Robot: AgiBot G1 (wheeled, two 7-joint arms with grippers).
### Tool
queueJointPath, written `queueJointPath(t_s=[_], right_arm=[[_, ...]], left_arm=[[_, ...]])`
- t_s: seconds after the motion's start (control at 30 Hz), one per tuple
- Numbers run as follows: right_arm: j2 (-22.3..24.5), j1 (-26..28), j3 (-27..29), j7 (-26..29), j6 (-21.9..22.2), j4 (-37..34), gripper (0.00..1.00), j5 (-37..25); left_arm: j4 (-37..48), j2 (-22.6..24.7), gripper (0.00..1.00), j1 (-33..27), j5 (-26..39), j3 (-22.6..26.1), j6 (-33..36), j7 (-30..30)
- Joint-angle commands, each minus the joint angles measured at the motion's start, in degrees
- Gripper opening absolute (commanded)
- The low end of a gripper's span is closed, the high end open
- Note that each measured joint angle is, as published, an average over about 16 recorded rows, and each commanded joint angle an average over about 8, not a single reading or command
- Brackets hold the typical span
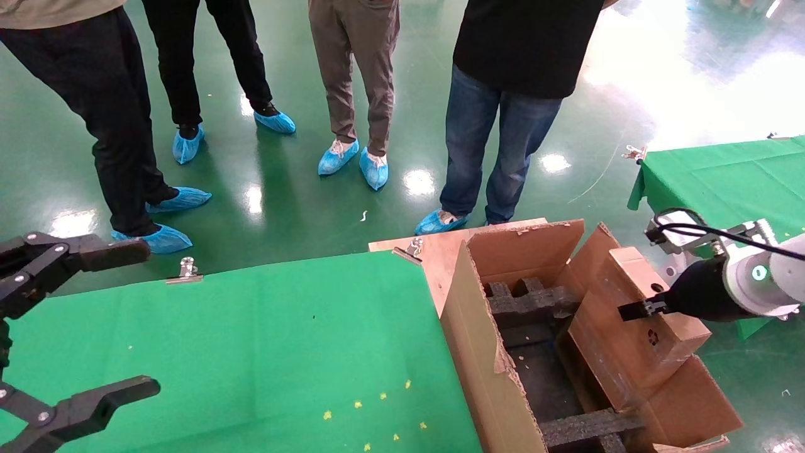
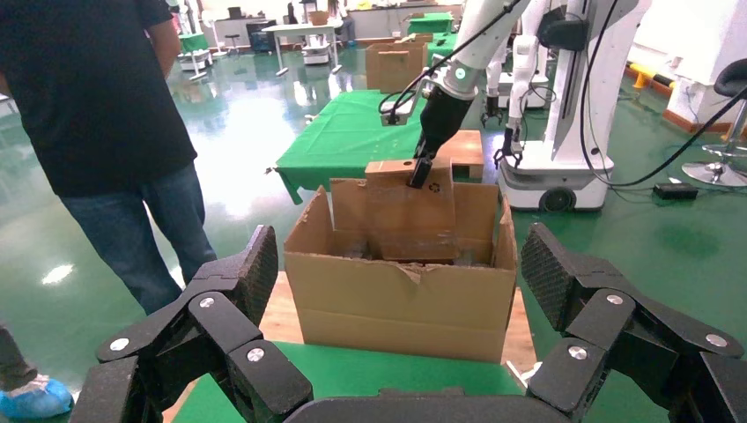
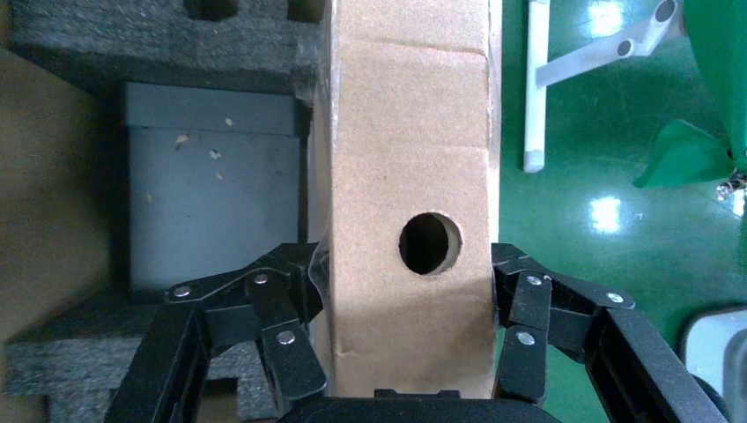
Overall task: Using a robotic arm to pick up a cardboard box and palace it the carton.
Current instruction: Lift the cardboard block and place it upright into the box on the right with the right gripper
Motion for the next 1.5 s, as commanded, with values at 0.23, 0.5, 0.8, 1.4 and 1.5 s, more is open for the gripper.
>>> queueJointPath(t_s=[0.23, 0.5, 0.8, 1.4, 1.5], right_arm=[[-1.30, -2.54, -1.23, 2.25, 2.50, -0.07, 0.00, -2.71], [-2.22, -5.05, -2.29, 4.06, 5.00, -0.17, 0.00, -4.75], [-3.04, -7.97, -3.38, 6.65, 7.63, -0.39, 0.00, -6.74], [-5.63, -12.90, -5.11, 11.85, 10.90, -1.56, 0.00, -10.38], [-6.00, -13.60, -5.39, 12.30, 11.07, -1.87, 0.00, -10.54]], left_arm=[[0.00, 0.00, 1.00, 0.00, 0.00, 0.00, 0.00, 0.00], [0.00, 0.00, 1.00, 0.00, -0.01, 0.01, 0.00, 0.00], [0.00, -0.01, 1.00, 0.00, -0.01, 0.01, -0.01, 0.01], [0.00, -0.01, 1.00, -0.01, -0.02, 0.02, -0.01, 0.01], [0.00, -0.01, 1.00, -0.01, -0.02, 0.03, -0.01, 0.01]])
